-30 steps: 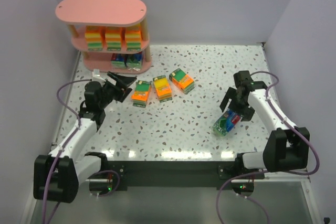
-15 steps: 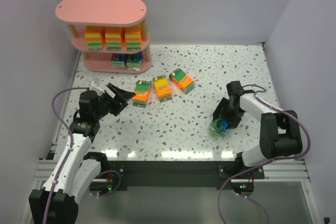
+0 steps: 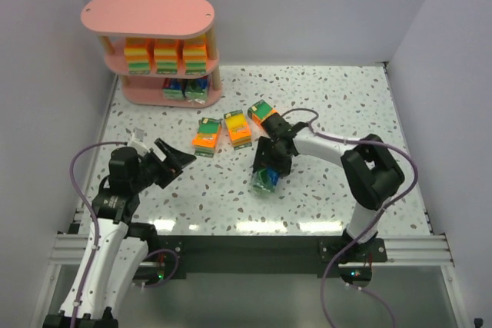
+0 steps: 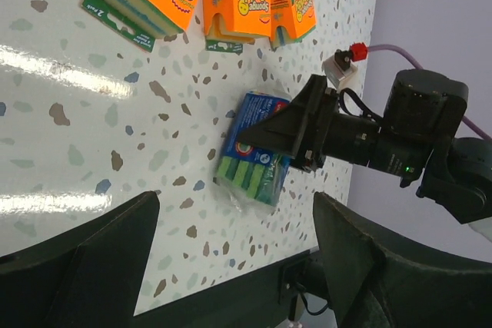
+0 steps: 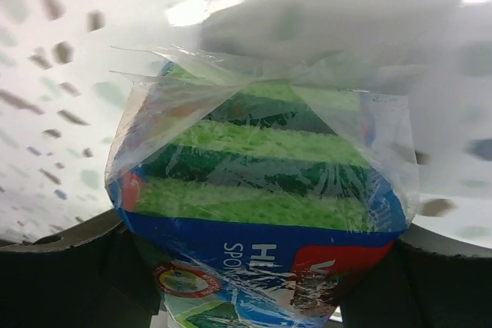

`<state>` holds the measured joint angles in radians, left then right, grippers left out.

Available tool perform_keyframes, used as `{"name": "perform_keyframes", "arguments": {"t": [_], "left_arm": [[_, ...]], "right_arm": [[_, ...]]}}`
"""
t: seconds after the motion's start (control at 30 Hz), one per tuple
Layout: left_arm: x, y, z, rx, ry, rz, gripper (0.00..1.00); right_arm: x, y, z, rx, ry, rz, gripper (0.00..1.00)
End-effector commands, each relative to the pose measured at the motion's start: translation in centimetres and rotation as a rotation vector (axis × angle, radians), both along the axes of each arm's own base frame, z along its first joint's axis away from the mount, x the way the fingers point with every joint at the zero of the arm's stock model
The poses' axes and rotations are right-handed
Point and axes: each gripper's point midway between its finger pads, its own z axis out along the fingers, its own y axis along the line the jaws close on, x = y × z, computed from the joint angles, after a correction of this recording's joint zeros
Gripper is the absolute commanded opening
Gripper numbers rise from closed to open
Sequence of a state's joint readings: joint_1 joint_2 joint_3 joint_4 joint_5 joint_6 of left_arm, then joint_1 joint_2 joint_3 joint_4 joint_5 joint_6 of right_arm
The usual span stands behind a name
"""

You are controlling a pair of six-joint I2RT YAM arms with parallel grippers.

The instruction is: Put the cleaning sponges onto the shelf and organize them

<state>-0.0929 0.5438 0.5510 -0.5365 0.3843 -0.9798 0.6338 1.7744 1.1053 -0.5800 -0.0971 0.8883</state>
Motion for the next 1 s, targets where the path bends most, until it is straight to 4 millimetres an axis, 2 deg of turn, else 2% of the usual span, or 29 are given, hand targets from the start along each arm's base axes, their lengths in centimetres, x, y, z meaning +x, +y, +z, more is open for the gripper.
{"name": "perform_keyframes", "arguments": {"t": [0.0,0.03,0.07,0.17,0.23,0.33,0.37,0.4,0.43,0.47,0.5,0.53,0.57,0.6,0.63,0.67,0.7,0.73,0.77,0.8,0.83,0.87,0.97], "left_arm": [[-1.0,0.4,0.5,0.035,0.007,-0.004,0.87],[-1.3,0.3,0.2,0.033,0.021,-0.011,0.87],[-1.4,0.2,0.0,0.031,0.025,-0.017,0.87],[-2.0,-0.5,-0.6,0.005,0.04,-0.062,0.87],[-2.0,-0.7,-0.7,-0.002,0.037,-0.076,0.87],[-1.9,-1.4,-0.5,-0.029,0.031,-0.115,0.86],[-1.9,-1.8,-0.3,-0.047,0.03,-0.134,0.84],[-1.8,-2.0,-0.2,-0.059,0.032,-0.147,0.81],[-1.5,-2.3,0.2,-0.073,0.013,-0.159,0.78],[-1.5,-2.6,0.4,-0.086,0.009,-0.176,0.7],[-1.4,-2.7,0.5,-0.089,0.007,-0.181,0.65],[-1.2,-2.8,0.5,-0.092,0.003,-0.185,0.58],[-1.1,-3.0,0.7,-0.097,-0.001,-0.191,0.46],[-1.0,-3.1,0.5,-0.099,0.005,-0.196,0.41],[-0.9,-3.4,0.7,-0.111,-0.001,-0.2,0.36],[-0.9,-3.6,0.7,-0.119,-0.001,-0.206,0.29],[-0.8,-4.1,0.9,-0.128,-0.014,-0.224,0.26],[-0.8,-4.5,1.0,-0.143,-0.011,-0.229,0.21],[-1.0,-5.2,1.0,-0.145,-0.006,-0.25,0.08],[-0.9,-5.7,0.8,-0.144,-0.003,-0.259,0.0],[-1.0,-6.3,0.8,-0.15,0.009,-0.264,0.0],[-1.4,-7.6,0.0,-0.128,0.035,-0.291,0.0],[-2.1,-10.4,-0.8,-0.096,0.058,-0.316,0.0]], "right_arm": [[0.0,5.3,0.8,0.062,-0.012,0.052,0.65],[0.7,6.8,1.9,0.086,-0.032,0.068,0.69],[0.5,7.5,1.8,0.085,-0.021,0.081,0.73],[0.9,10.1,3.1,0.136,-0.027,0.106,0.99],[1.5,11.2,4.8,0.182,-0.042,0.098,0.99],[2.0,11.7,6.7,0.22,-0.058,0.083,0.99],[1.9,11.9,7.9,0.252,-0.066,0.082,0.99],[1.9,11.8,8.4,0.27,-0.071,0.075,0.99],[1.5,11.5,8.2,0.28,-0.056,0.058,0.99],[1.8,11.4,9.9,0.33,-0.095,0.05,0.99],[1.6,11.2,10.3,0.345,-0.102,0.043,0.98],[1.0,10.4,9.7,0.344,-0.088,0.03,0.97],[1.6,10.1,11.3,0.397,-0.133,0.018,0.97],[1.3,9.6,11.6,0.414,-0.127,0.01,0.91],[0.8,8.6,10.6,0.403,-0.118,0.004,0.88],[1.3,7.6,10.7,0.402,-0.132,-0.015,0.85],[1.4,6.6,11.8,0.405,-0.179,-0.014,0.78],[0.9,5.4,10.9,0.379,-0.176,-0.023,0.72],[1.2,3.9,10.8,0.358,-0.188,-0.044,0.43],[1.3,2.5,10.8,0.313,-0.218,-0.049,0.2],[0.4,1.0,9.8,0.247,-0.181,-0.053,0.01],[0.3,0.2,9.4,0.211,-0.181,-0.042,0.0],[-1.0,-1.0,7.2,0.121,-0.129,0.07,0.0]]}}
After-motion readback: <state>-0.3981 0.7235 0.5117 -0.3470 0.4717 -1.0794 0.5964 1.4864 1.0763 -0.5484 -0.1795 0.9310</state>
